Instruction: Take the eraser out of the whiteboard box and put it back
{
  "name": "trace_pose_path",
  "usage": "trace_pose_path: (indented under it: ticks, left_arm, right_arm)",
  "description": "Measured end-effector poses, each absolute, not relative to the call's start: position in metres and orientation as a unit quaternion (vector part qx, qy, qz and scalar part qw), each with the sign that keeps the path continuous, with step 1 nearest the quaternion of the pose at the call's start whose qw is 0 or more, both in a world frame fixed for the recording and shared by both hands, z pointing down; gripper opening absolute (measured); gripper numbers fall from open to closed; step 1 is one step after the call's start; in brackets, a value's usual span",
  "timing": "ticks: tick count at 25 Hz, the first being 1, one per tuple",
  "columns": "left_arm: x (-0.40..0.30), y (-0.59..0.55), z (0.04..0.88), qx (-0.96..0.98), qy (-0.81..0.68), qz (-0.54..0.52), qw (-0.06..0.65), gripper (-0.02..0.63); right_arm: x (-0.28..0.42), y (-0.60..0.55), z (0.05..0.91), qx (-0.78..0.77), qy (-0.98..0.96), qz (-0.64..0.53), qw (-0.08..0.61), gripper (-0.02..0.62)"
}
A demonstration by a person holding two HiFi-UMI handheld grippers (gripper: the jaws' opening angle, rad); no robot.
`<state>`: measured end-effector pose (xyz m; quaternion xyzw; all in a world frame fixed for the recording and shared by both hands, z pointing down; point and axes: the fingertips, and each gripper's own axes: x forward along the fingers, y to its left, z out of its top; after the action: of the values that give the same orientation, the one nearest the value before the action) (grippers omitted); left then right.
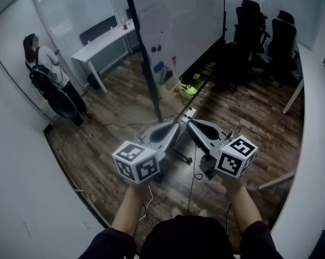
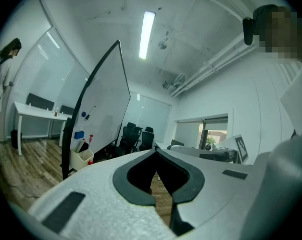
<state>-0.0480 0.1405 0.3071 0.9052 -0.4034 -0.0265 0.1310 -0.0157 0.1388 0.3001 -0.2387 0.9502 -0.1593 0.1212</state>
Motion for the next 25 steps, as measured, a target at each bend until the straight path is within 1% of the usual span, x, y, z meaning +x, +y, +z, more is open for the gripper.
trace_pose_path:
  ticks: [10, 19, 25]
  left_arm:
    - [-0.078, 0.136, 0.321, 0.910, -0.390, -0.015, 0.138, 0.005]
    - [-0.075, 0.114, 0.338, 0.910, -0.383, -0.007, 0.157, 0.006]
    - [-0.068, 0.092, 0.346, 0.908, -0.384, -0.006, 0.165, 0.005]
  right_arm:
    - [-0.041, 0.140, 0.312, -0.262, 0.945, -0.160, 0.117, 0.003]
    - [-0.024, 0.120, 0.327, -0.289, 0.931, -0.180, 0.130, 0.003]
    - [-0.019, 0.098, 0.334, -0.288, 0.931, -0.187, 0.122, 0.003]
